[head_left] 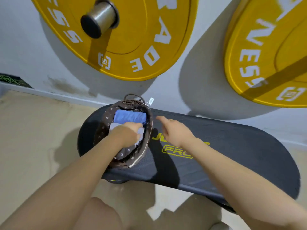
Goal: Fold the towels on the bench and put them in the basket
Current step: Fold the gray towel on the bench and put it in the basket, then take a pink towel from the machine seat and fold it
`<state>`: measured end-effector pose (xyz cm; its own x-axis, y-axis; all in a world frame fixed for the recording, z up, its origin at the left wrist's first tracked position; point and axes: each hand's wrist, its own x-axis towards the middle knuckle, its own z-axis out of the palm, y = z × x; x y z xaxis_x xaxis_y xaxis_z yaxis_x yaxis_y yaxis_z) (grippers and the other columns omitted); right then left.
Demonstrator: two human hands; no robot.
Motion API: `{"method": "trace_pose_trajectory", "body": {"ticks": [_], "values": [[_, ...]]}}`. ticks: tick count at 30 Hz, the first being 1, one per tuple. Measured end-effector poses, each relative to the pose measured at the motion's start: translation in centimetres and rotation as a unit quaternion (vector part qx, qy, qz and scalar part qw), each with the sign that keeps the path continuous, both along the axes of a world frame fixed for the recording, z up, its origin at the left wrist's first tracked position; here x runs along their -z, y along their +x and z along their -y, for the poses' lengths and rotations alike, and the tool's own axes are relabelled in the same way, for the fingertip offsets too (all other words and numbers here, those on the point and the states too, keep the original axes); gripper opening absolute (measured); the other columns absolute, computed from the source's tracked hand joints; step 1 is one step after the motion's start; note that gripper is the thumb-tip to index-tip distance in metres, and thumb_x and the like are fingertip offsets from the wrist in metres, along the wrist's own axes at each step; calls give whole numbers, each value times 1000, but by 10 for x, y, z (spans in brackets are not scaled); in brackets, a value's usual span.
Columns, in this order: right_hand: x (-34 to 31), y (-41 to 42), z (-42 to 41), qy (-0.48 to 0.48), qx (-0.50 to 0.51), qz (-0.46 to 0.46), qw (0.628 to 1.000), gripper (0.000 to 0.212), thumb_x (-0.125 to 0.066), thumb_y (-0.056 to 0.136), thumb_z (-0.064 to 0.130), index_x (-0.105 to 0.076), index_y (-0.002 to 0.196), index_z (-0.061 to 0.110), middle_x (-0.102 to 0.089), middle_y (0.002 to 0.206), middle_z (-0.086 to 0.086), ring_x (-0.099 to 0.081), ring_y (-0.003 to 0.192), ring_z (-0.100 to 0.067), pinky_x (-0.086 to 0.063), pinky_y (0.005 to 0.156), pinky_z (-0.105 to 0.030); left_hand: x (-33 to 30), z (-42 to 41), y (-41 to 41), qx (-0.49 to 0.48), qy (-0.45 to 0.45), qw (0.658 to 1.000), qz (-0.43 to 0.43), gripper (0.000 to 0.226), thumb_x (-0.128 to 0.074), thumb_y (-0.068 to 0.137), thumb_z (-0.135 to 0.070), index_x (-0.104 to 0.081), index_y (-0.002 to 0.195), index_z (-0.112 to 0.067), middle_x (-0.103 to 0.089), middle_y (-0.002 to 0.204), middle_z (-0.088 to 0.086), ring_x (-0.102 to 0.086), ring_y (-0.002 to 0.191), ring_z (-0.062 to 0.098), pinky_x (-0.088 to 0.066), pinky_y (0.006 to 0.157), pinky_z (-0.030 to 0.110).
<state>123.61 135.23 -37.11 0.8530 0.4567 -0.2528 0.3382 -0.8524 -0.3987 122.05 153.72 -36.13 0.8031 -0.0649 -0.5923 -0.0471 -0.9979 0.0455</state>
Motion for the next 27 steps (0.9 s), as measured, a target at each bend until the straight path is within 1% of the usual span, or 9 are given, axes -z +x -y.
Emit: {"method": "trace_pose_trajectory", "body": {"ticks": [2, 4, 8, 13, 17, 20, 22, 25, 27], "values": [[-33, -16, 39, 38, 93, -83, 991, 69, -43, 88, 9, -11, 148, 19, -55, 117, -20, -54, 104, -39, -42, 85, -39, -39, 26, -2, 8, 22, 1000, -13, 42, -39, 93, -32, -44, 133, -20, -51, 132, 5, -50, 119, 26, -43, 97, 37], [-63, -32, 78, 69, 173, -143, 972, 73, -44, 89, 10, -4, 149, 16, -59, 114, -21, -55, 103, -37, -42, 86, -39, -78, 57, -6, 40, -1, 999, -37, 36, -42, 95, -28, -48, 128, -16, -58, 124, 10, -55, 111, 30, -43, 89, 33], [-128, -69, 150, 87, 277, -197, 937, 54, -41, 92, 13, -24, 143, 10, -63, 108, -21, -55, 105, -36, -40, 81, -35, -148, 122, -18, 100, -79, 990, -68, 28, -43, 94, -21, -54, 119, -12, -64, 107, 19, -58, 101, 37, -44, 79, 33], [-224, -136, 234, 179, 401, -238, 866, 51, -44, 92, 15, -29, 141, 14, -63, 105, -12, -55, 95, -25, -39, 80, -30, -217, 229, -34, 255, -2, 959, -123, 32, -37, 96, -27, -52, 120, -11, -58, 122, 13, -53, 112, 32, -44, 92, 34], [-279, -198, 325, 143, 443, -246, 850, 39, -44, 93, 20, -46, 132, 13, -55, 129, -8, -51, 115, -26, -40, 94, -29, -266, 338, -66, 355, -7, 927, -122, 32, -38, 94, -27, -52, 121, -18, -57, 124, 5, -53, 112, 28, -46, 88, 35], [-316, -252, 406, 98, 468, -230, 848, 33, -42, 94, 17, -51, 125, 11, -55, 130, -13, -51, 118, -30, -42, 98, -34, -295, 443, -102, 438, 1, 892, -112, 33, -39, 94, -27, -52, 123, -17, -55, 127, 8, -53, 113, 29, -45, 91, 36], [-340, -297, 458, 82, 502, -201, 837, 33, -42, 96, 16, -51, 126, 8, -56, 128, -16, -51, 118, -31, -40, 95, -31, -314, 518, -132, 488, -15, 865, -118, 36, -39, 95, -26, -49, 128, -16, -53, 131, 8, -51, 117, 29, -42, 95, 34], [-366, -372, 531, 86, 578, -161, 795, 32, -42, 97, 17, -53, 125, 7, -60, 123, -14, -53, 116, -29, -39, 88, -28, -336, 625, -181, 522, -63, 837, -149, 41, -38, 98, -24, -42, 136, -11, -52, 134, 10, -49, 121, 28, -37, 97, 28], [-371, -421, 574, 112, 642, -139, 746, 30, -43, 96, 14, -55, 122, 5, -62, 114, -14, -56, 111, -30, -40, 78, -27, -344, 685, -215, 546, -90, 819, -155, 41, -39, 99, -24, -41, 137, -11, -52, 135, 10, -49, 122, 26, -37, 95, 25]]}}
